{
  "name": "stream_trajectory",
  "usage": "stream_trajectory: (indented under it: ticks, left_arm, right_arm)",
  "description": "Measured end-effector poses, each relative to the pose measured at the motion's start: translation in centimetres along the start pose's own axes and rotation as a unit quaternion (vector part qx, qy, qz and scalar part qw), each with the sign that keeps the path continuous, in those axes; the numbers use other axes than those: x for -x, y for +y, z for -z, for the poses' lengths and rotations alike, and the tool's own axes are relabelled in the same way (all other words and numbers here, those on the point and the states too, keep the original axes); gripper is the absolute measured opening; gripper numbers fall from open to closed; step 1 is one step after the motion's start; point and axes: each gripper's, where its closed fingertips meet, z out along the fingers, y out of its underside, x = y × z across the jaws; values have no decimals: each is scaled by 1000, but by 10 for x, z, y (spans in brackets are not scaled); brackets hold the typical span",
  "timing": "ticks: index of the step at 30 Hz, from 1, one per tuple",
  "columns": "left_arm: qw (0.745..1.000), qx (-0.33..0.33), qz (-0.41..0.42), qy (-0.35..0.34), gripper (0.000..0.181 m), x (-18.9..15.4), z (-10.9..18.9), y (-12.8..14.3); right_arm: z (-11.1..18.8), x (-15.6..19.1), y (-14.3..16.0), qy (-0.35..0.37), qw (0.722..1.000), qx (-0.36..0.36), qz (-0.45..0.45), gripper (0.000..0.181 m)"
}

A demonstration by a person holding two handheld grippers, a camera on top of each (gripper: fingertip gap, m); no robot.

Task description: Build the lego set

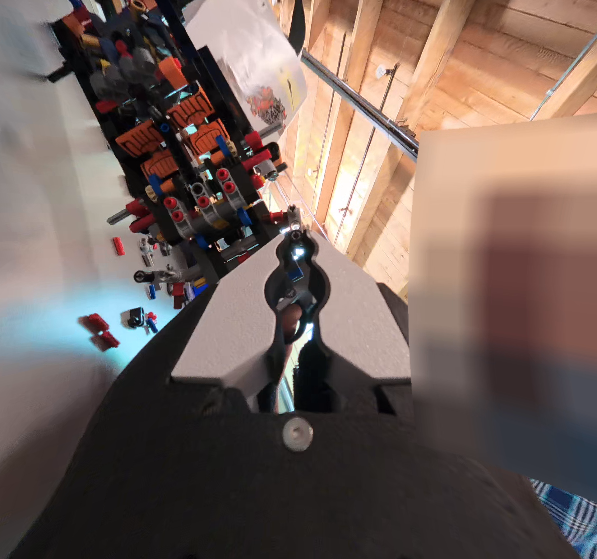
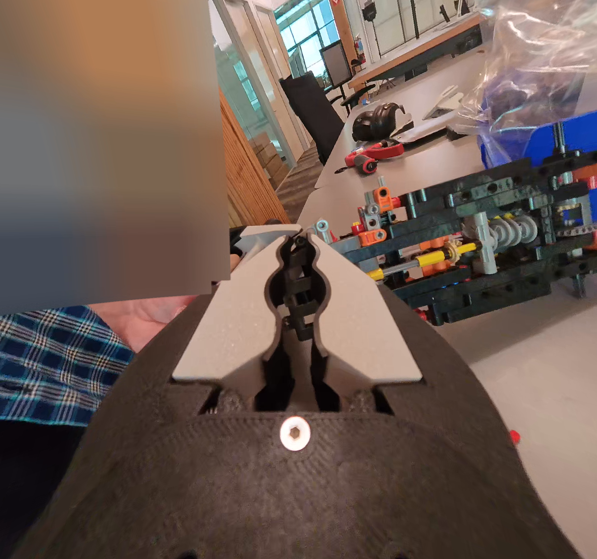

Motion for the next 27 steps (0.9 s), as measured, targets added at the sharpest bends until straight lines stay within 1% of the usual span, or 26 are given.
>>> stream_trajectory:
  ticks: [2, 4, 6, 8, 14, 16, 18, 23, 25, 27]
  left_arm:
    - [1000, 4, -3, -8, 6, 3, -1, 3]
    - [1000, 7, -5, -7, 6, 3, -2, 4]
    - [1000, 6, -8, -8, 6, 2, -2, 4]
    - [1000, 10, -8, -11, 6, 3, -2, 6]
    - [1000, 11, -10, -12, 7, 3, -2, 9]
    - [999, 23, -26, -27, 7, 4, -3, 12]
    - [999, 27, -27, -25, 7, 3, -5, 14]
    - [998, 26, -45, -45, 6, 6, -4, 11]
    - [996, 41, -61, -55, 6, 7, -5, 14]
    - [990, 68, -95, -75, 6, 7, -7, 18]
  right_arm:
    - [5, 0, 2, 24, 999, 10, 32, 7]
    - [10, 1, 0, 31, 999, 4, 34, 10]
    - [17, -2, -2, 40, 998, 1, 39, 0]
    - [20, -3, -2, 44, 998, 9, 51, 0]
    - [16, -1, 6, 33, 998, 32, 52, 0]
    - [17, 0, 6, 32, 997, 33, 55, 0]
    - [18, 1, 5, 28, 998, 32, 51, 0]
    - [15, -2, 8, 29, 998, 42, 48, 0]
    - [17, -3, 8, 32, 997, 48, 50, 0]
    - [22, -3, 8, 30, 997, 51, 43, 0]
